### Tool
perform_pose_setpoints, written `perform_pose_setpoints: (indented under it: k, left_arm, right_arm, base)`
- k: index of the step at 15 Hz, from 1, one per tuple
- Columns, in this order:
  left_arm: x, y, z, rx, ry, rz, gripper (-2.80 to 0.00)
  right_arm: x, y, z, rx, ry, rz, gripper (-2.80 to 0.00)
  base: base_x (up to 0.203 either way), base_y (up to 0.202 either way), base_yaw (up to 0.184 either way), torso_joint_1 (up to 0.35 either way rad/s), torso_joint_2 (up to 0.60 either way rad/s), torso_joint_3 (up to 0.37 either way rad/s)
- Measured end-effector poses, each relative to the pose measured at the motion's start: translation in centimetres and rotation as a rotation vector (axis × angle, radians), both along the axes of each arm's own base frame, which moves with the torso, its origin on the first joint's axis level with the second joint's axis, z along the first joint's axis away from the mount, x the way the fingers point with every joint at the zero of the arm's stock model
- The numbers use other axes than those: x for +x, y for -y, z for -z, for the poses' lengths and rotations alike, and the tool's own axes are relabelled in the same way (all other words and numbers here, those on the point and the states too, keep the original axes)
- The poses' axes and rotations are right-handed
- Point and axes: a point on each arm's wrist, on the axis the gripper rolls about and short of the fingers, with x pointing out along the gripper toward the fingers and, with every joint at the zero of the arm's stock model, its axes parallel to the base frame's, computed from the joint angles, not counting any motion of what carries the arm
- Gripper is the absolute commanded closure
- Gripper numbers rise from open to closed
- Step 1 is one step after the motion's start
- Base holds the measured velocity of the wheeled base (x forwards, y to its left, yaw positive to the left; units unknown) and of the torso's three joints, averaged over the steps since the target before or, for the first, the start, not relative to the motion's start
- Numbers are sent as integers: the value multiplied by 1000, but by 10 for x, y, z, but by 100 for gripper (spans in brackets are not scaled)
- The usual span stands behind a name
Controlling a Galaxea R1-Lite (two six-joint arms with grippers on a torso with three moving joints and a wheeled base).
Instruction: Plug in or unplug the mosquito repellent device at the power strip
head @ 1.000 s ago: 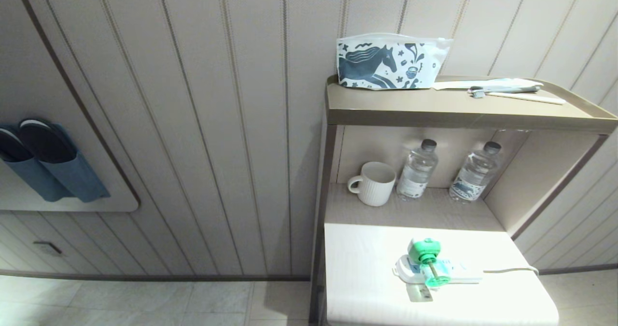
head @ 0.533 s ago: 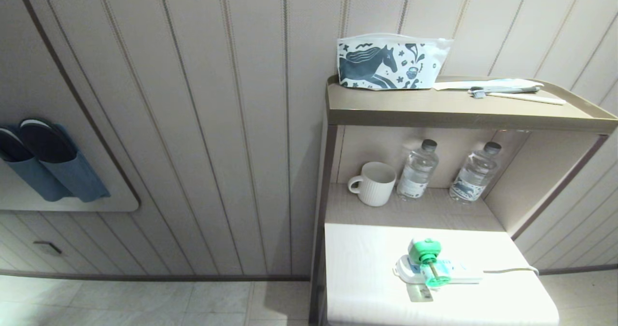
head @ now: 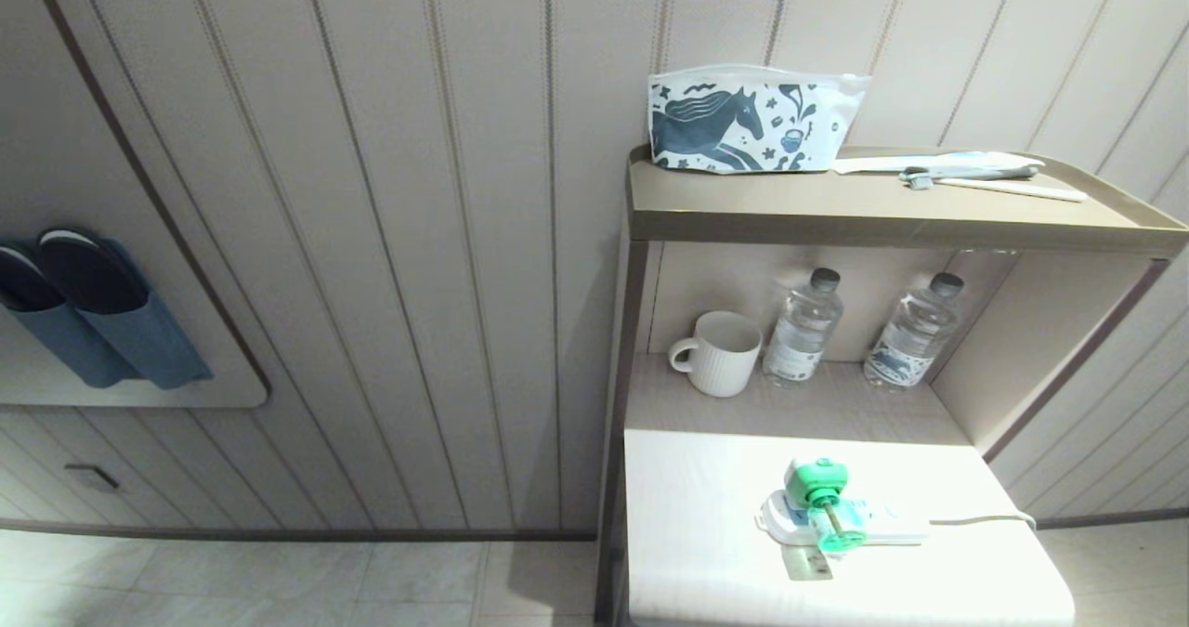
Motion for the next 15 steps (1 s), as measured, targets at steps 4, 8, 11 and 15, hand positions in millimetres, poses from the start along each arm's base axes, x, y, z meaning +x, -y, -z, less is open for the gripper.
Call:
perform_pose_setpoints:
  k: [4,8,11,15]
  left_arm:
    - [0,0,0,0,0,0,0]
    - [0,0,0,0,0,0,0]
    - [0,0,0,0,0,1,0]
    - [0,0,0,0,0,0,0]
  right_arm:
    - [-8,-6,23,-170,-84,-262,0]
    - [-10,-7,26,-142,-68,-269,0]
    - [-10,-7,26,-130,-64,-266,0]
    - [-10,-6,26,-115,-63,-254,0]
  base:
    - [0,0,0,0,0,0]
    - [0,0,0,0,0,0]
    - [0,0,0,0,0,0]
    - [0,0,0,0,0,0]
